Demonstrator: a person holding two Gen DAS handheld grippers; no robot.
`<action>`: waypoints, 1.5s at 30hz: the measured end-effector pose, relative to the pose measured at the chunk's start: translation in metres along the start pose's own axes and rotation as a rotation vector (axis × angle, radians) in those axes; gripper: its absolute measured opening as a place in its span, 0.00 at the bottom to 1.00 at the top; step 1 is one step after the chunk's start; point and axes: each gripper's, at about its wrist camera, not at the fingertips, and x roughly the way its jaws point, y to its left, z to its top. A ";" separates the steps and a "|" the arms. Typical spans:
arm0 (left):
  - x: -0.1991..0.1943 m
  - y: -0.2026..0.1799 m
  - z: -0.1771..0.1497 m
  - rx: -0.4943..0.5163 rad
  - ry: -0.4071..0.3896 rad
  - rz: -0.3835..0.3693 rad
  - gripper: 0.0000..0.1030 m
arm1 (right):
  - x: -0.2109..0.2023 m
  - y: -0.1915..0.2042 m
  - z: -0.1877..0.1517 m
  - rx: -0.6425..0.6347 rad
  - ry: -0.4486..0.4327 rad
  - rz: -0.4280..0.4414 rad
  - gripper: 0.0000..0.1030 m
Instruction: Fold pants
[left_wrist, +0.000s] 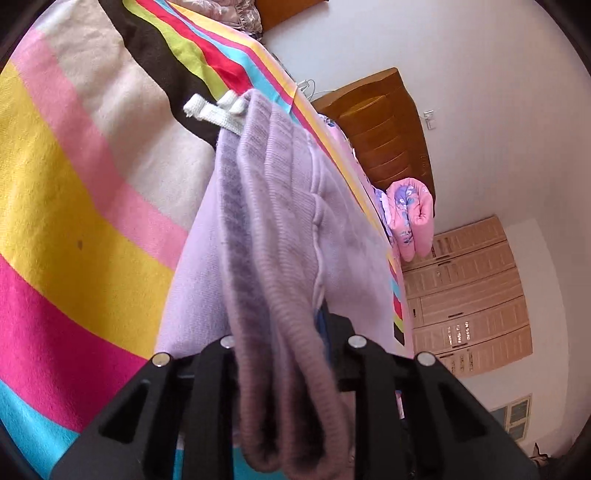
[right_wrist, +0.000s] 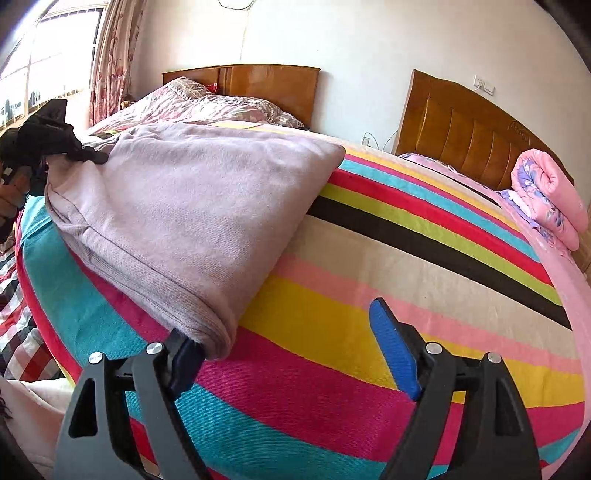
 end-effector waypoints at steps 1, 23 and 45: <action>0.002 -0.004 0.001 0.016 -0.002 0.017 0.22 | 0.000 0.000 0.000 -0.001 0.001 -0.003 0.78; -0.048 -0.123 -0.042 0.523 -0.205 0.304 0.60 | -0.056 -0.030 0.025 0.138 -0.093 0.495 0.48; -0.033 -0.123 -0.033 0.519 -0.173 0.316 0.78 | -0.031 -0.026 0.075 -0.027 -0.016 0.664 0.62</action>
